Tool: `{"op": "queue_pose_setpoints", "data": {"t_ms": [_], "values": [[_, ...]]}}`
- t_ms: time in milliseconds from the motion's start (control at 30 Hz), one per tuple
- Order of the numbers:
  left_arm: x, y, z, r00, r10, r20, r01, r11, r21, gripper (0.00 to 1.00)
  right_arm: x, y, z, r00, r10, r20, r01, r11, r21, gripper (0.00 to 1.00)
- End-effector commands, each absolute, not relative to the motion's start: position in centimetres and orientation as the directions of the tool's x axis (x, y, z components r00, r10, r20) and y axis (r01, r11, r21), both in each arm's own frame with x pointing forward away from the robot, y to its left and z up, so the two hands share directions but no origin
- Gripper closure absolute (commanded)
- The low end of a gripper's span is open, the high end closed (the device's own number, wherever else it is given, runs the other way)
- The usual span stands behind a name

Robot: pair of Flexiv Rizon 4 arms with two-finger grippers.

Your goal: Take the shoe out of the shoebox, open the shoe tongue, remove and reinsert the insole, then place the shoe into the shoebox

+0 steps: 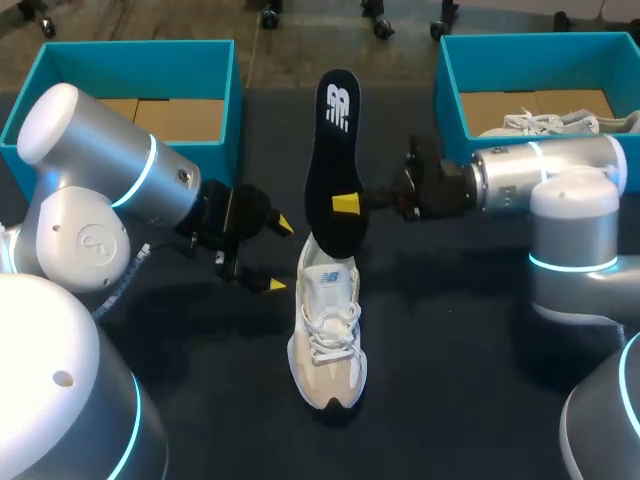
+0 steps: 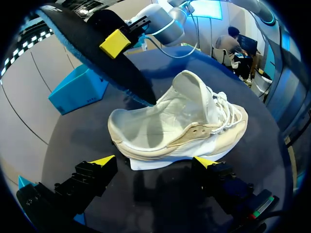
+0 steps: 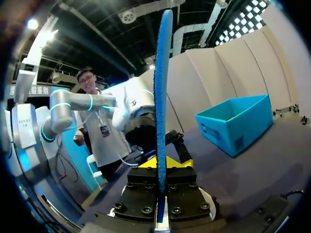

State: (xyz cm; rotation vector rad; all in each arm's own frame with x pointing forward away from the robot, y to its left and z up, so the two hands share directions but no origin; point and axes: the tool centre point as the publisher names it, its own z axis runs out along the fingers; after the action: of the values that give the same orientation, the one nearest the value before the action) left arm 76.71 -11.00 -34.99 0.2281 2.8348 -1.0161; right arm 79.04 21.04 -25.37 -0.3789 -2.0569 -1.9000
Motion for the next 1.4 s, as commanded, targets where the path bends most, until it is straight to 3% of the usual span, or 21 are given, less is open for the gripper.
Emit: {"op": "queue_pose_setpoints", "data": {"t_ms": [33, 1400], "values": [[76.6, -11.0, -35.0, -0.981, 0.100, -0.167, 0.183, 0.763, -0.619, 0.00, 79.2, 22.1, -26.4, -0.911, -0.025, 0.412, 0.410, 0.074, 0.909, 1.00], [76.6, -11.0, -35.0, -0.981, 0.100, -0.167, 0.183, 0.763, -0.619, 0.00, 77.3, 23.5, -29.9, -0.895, 0.000, 0.447, 0.447, 0.029, 0.894, 1.00]]}}
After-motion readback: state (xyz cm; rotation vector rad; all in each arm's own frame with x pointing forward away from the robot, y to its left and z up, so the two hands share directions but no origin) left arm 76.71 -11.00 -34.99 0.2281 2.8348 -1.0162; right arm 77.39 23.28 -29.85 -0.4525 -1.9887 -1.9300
